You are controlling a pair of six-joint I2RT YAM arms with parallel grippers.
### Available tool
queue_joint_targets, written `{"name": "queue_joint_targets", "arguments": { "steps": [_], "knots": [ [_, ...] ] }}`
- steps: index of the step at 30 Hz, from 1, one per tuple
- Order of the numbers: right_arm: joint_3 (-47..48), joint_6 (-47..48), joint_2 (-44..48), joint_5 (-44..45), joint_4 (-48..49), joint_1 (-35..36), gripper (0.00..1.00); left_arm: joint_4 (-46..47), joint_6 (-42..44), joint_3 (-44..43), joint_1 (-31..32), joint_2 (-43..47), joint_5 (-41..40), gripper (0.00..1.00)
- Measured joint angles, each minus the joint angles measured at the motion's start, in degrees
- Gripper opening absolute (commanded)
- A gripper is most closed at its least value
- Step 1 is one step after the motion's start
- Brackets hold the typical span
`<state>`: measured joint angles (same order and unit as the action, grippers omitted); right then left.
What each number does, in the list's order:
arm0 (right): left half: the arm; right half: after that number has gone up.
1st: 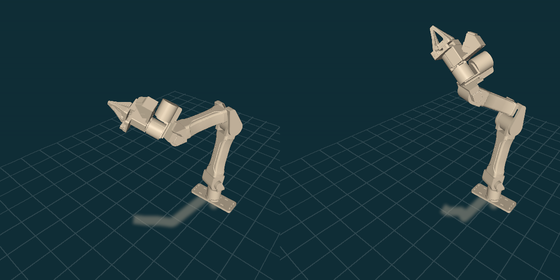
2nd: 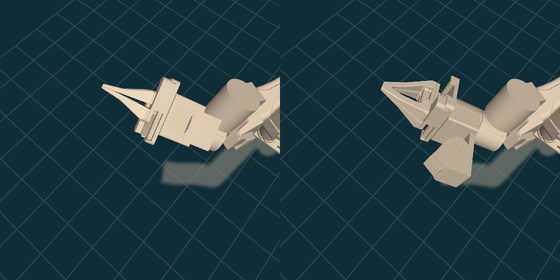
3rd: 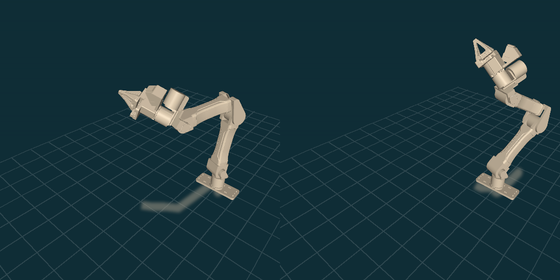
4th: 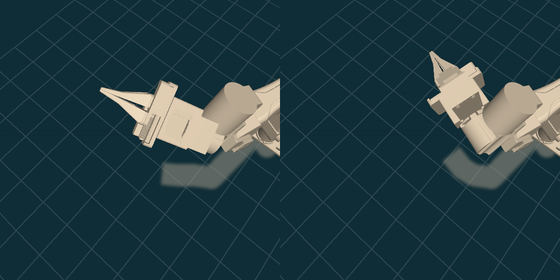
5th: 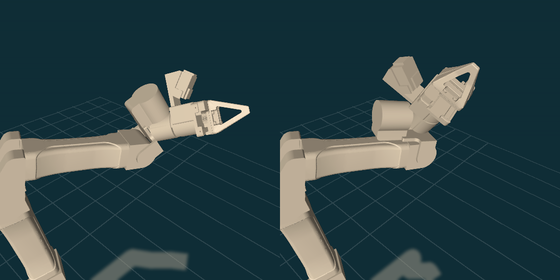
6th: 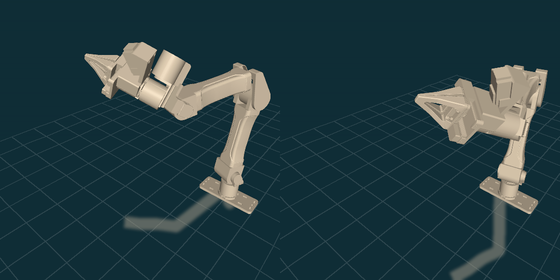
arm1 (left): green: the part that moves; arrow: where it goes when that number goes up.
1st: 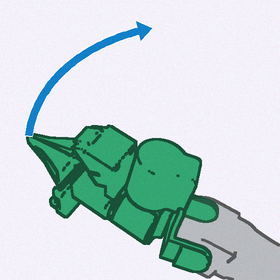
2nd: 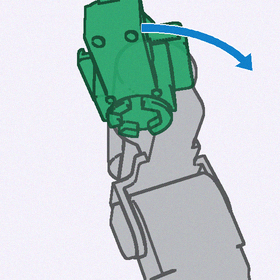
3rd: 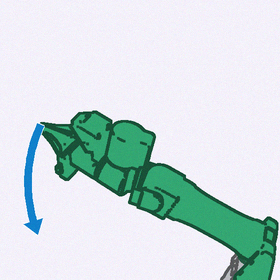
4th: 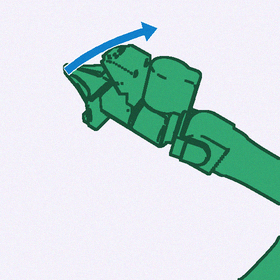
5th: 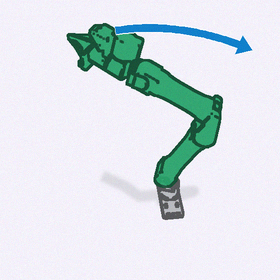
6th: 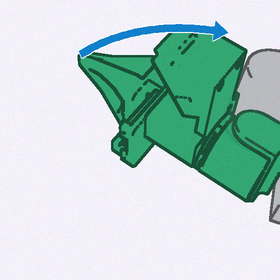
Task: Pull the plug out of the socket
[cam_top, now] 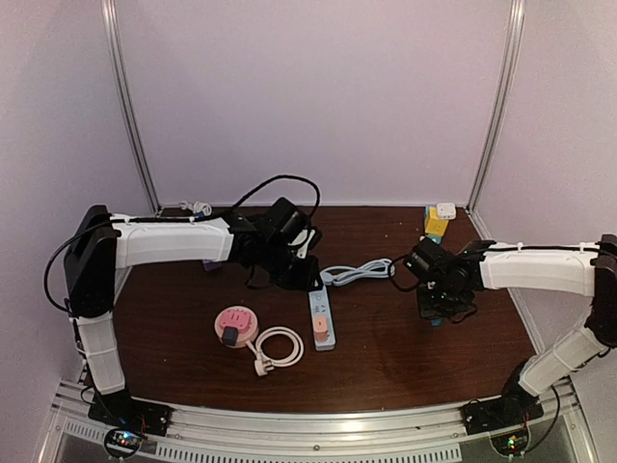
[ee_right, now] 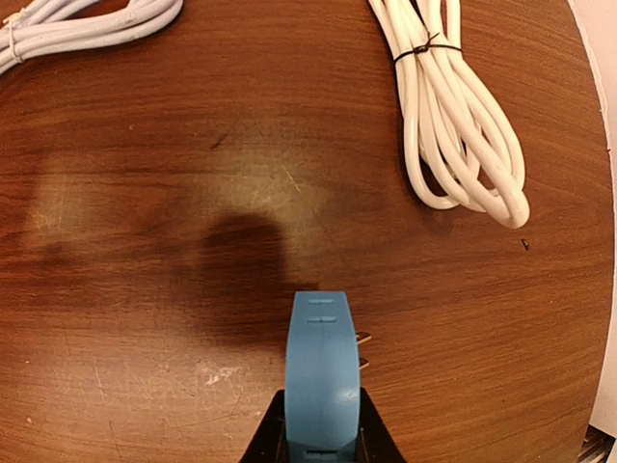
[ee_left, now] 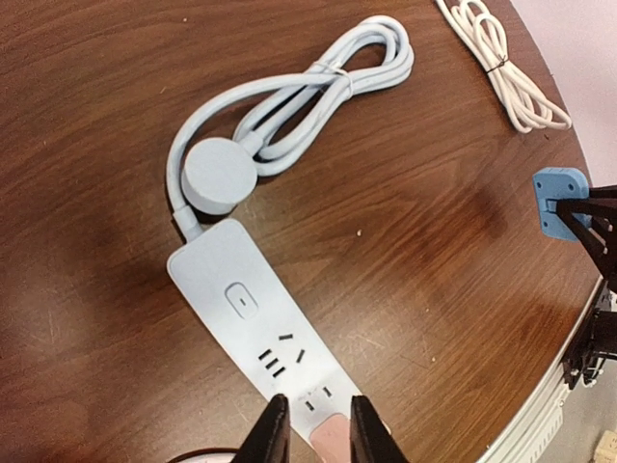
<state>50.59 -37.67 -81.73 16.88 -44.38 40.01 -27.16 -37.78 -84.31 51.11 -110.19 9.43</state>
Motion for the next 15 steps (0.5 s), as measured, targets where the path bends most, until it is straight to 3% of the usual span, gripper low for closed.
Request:
{"name": "queue_joint_targets", "arguments": {
  "steps": [6,15],
  "knots": [
    [0.1,0.0,-3.6,0.0,0.6,1.0,0.19,-0.6,0.1,3.0,1.1,1.5,-2.0,0.26],
    [0.8,0.4,-6.2,-1.8,4.6,2.7,0.31,-1.0,-1.6,4.5,4.4,2.0,-4.6,0.39]
  ]
}}
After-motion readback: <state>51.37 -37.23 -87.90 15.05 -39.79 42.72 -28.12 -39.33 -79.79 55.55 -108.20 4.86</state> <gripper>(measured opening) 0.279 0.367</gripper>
